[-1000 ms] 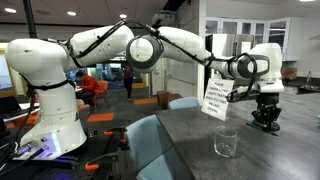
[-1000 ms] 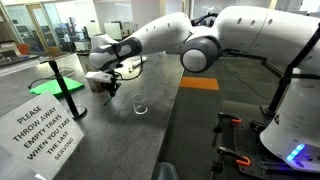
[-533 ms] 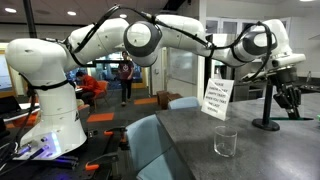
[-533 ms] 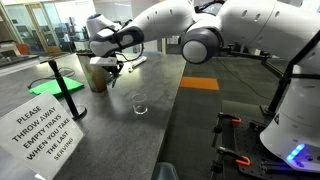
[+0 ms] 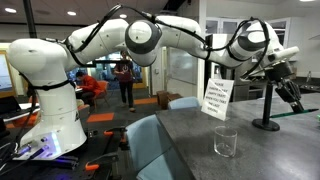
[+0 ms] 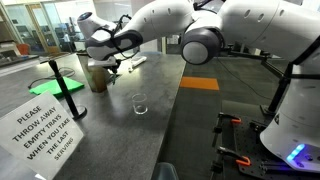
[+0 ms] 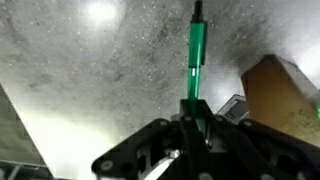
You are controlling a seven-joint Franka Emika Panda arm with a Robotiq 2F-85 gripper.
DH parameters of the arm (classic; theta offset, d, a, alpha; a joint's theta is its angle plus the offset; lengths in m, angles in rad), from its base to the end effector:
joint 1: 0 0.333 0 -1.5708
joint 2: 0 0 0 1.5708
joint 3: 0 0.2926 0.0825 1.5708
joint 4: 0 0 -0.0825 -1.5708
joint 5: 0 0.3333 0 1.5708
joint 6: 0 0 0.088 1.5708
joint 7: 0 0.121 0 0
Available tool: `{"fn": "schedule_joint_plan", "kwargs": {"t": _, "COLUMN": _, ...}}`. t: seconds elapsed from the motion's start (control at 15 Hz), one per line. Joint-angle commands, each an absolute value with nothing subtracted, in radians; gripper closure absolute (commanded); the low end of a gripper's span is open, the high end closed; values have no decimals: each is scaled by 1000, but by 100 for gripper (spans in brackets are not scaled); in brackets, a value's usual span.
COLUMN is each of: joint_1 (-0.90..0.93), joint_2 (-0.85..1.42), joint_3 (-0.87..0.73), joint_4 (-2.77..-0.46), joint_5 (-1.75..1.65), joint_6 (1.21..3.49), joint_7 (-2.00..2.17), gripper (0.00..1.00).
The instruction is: Pick up the pen from the table and put in the cup
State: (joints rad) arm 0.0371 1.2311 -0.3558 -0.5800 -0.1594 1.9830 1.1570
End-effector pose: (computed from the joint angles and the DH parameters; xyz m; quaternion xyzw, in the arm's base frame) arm 0.7502 -0.0982 0.2737 0.8086 -0.5295 0.2002 0.1601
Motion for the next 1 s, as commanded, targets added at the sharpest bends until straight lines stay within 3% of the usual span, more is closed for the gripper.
{"fn": "schedule_joint_plan", "kwargs": {"t": 0.0, "joint_1": 63, "joint_2": 1153, "joint_3": -376, "joint_4": -704, "joint_5": -184, "joint_6": 2036, "joint_7": 1182, "gripper": 97}}
{"fn": "schedule_joint_plan", "kwargs": {"t": 0.33, "joint_1": 39, "joint_2": 1024, "joint_3": -238, "joint_4": -893, "joint_5": -81, "joint_6": 2058, "joint_7": 1010, "gripper": 97}}
{"fn": "schedule_joint_plan", "kwargs": {"t": 0.4, "joint_1": 37, "joint_2": 1135, "joint_3": -284, "joint_4": -725, "joint_5": -117, "joint_6": 2016, "joint_7": 1079, "gripper": 89}}
{"fn": "schedule_joint_plan", "kwargs": {"t": 0.93, "joint_1": 37, "joint_2": 1067, "joint_3": -245, "joint_4": -830, "joint_5": -100, "joint_6": 2030, "joint_7": 1042, "gripper": 89}}
